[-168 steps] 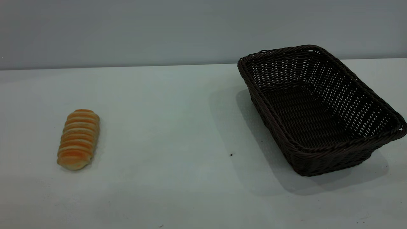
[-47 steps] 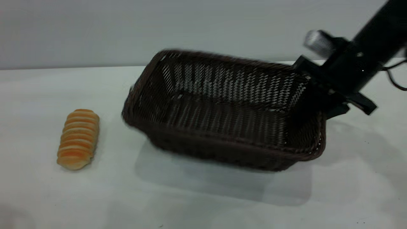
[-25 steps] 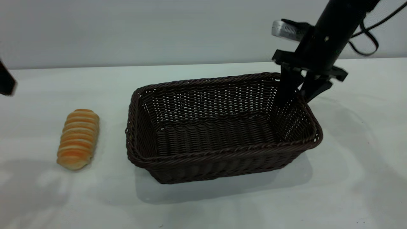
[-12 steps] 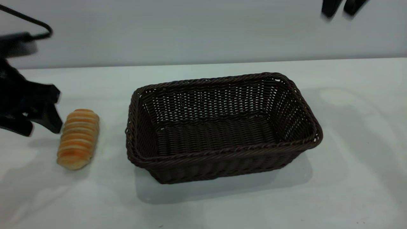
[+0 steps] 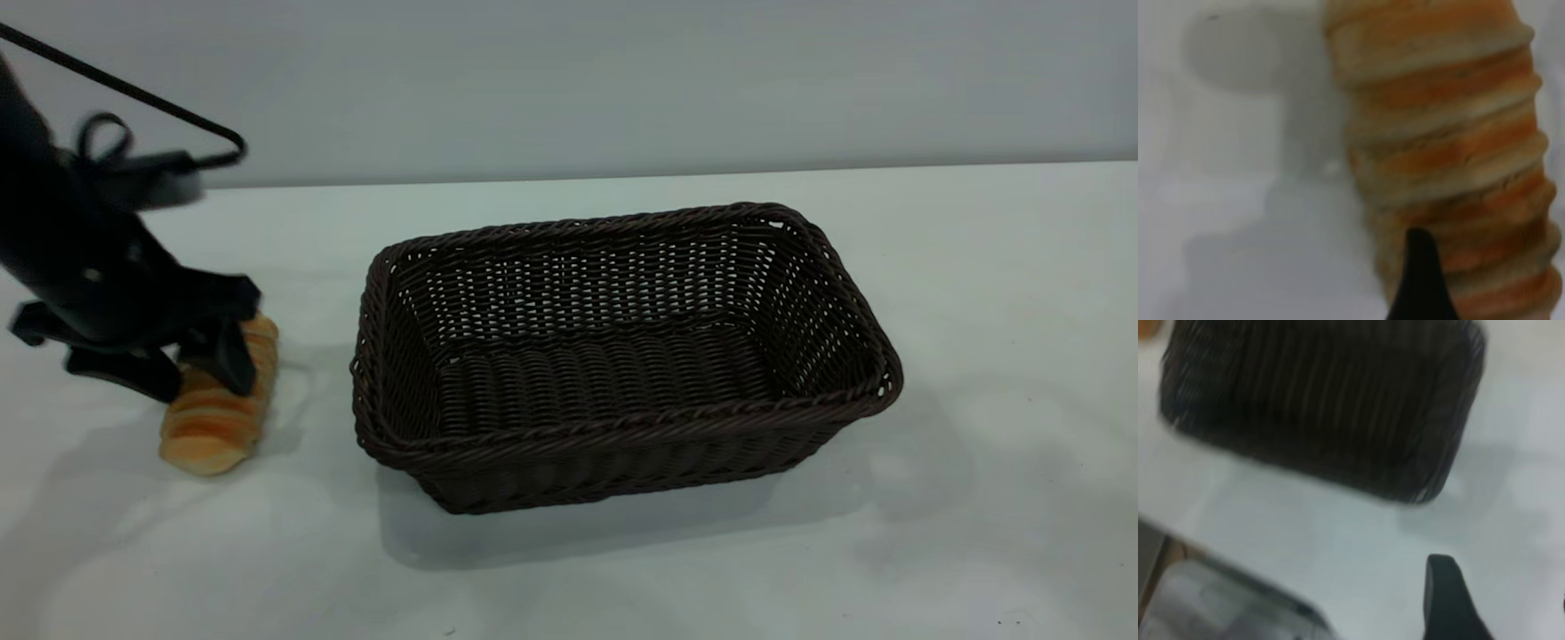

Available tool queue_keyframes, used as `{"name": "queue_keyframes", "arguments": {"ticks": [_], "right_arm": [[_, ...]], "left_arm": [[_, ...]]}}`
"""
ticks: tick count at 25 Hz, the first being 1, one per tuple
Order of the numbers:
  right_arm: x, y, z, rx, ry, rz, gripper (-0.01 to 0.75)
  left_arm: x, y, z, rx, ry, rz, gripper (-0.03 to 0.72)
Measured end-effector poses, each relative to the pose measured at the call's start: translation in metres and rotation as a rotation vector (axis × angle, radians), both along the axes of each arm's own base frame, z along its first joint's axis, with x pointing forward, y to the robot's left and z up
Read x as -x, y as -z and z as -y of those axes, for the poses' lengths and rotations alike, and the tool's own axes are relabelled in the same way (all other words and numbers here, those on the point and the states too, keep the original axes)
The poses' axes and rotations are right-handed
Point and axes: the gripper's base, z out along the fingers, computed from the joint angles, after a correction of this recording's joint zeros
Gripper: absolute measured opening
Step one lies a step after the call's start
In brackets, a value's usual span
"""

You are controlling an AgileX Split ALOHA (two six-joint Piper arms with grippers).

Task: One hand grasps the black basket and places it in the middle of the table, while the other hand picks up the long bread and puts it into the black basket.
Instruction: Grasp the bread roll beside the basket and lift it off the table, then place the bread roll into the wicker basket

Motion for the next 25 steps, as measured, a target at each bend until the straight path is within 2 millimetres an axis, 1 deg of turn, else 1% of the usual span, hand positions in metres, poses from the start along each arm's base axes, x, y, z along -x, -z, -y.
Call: {"name": "queue_keyframes", "arguments": {"ticks": [3, 4, 5, 6, 8, 10, 11, 12, 13, 15, 17, 19, 21, 22, 24, 25], "right_arm": [[0.046, 0.003, 0.01, -0.007, -0.009, 0.0, 0.429], [0.058, 0.005, 0.014, -0.003, -0.009, 0.002, 0.429], [0.074, 0.009, 0.019, 0.005, -0.009, 0.004, 0.429], [0.089, 0.013, 0.023, 0.01, -0.008, 0.006, 0.429], [0.116, 0.025, 0.031, 0.019, -0.008, 0.004, 0.429], [0.144, 0.042, 0.038, 0.024, -0.01, 0.0, 0.429], [0.155, 0.05, 0.041, 0.025, -0.01, 0.0, 0.429], [0.167, 0.058, 0.044, 0.028, -0.009, 0.006, 0.429], [0.177, 0.067, 0.048, 0.032, -0.007, 0.017, 0.429], [0.194, 0.082, 0.054, 0.047, 0.0, 0.053, 0.429], [0.208, 0.095, 0.06, 0.06, 0.007, 0.096, 0.429], [0.219, 0.104, 0.064, 0.062, 0.014, 0.149, 0.429], [0.228, 0.112, 0.067, 0.054, 0.019, 0.196, 0.429], [0.231, 0.114, 0.068, 0.052, 0.026, 0.21, 0.429], [0.236, 0.113, 0.071, 0.048, 0.048, 0.246, 0.429], [0.237, 0.113, 0.072, 0.049, 0.059, 0.258, 0.429]], "left_arm": [[-0.004, 0.015, 0.004, -0.009, 0.01, -0.006, 0.554], [-0.005, 0.017, 0.003, -0.011, 0.009, -0.005, 0.535], [-0.005, 0.018, 0.003, -0.012, 0.008, -0.005, 0.497], [-0.005, 0.019, 0.003, -0.013, 0.009, -0.004, 0.442], [-0.005, 0.019, 0.001, -0.014, 0.003, -0.002, 0.301], [-0.006, 0.016, -0.001, -0.013, -0.002, 0.001, 0.142], [-0.006, 0.013, -0.002, -0.012, 0.001, 0.004, 0.108], [-0.006, 0.009, -0.001, -0.012, 0.008, 0.008, 0.093], [-0.006, 0.001, -0.001, -0.014, 0.024, 0.012, 0.093], [-0.005, -0.02, -0.001, -0.026, 0.07, 0.033, 0.093], [-0.004, -0.052, 0.001, -0.043, 0.119, 0.095, 0.093], [-0.001, -0.084, 0.011, -0.052, 0.178, 0.164, 0.091], [0.004, -0.112, 0.027, -0.068, 0.278, 0.242, 0.091], [0.008, -0.121, 0.04, -0.074, 0.34, 0.27, 0.091], [0.017, -0.134, 0.066, -0.079, 0.457, 0.319, 0.091], [0.021, -0.136, 0.082, -0.078, 0.514, 0.334, 0.091]]}}
